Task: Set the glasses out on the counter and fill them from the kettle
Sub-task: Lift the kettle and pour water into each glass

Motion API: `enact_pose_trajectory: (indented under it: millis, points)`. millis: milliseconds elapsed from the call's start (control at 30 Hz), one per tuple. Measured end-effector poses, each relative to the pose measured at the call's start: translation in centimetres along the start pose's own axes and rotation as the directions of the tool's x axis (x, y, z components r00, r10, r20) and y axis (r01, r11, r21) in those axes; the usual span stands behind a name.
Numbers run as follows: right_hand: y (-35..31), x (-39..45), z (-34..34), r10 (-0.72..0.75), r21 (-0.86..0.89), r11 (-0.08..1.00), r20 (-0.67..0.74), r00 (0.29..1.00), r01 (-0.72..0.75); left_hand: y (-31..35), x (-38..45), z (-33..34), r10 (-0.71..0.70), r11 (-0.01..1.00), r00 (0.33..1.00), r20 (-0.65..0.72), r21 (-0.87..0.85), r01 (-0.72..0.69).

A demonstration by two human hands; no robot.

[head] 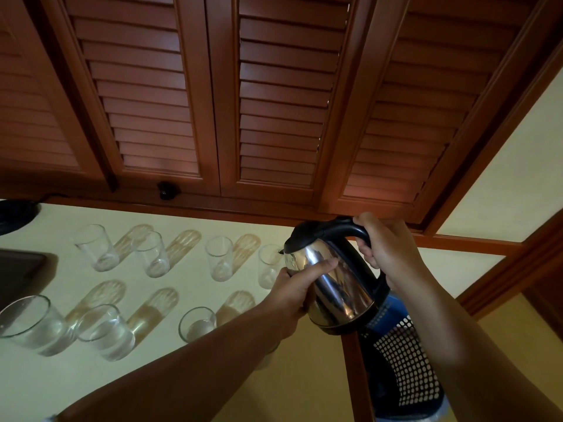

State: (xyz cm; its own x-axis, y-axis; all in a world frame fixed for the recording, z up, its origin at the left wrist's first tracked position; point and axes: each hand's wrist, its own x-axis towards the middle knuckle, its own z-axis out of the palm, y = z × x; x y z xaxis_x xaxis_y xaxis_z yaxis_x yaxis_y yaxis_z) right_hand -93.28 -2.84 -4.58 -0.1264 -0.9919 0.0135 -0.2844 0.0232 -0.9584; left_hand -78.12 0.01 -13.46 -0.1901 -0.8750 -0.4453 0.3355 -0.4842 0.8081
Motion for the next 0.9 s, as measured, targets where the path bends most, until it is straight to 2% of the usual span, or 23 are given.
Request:
enact_pose_trajectory:
  millis: [900]
  points:
    - [-0.7,0.3,-1.0,0.029,-0.025,0.999,0.049,0.998,-0.028,-0.5,0.0,0.8,0.05,0.998,0.999,0.009,0.028,-0.05]
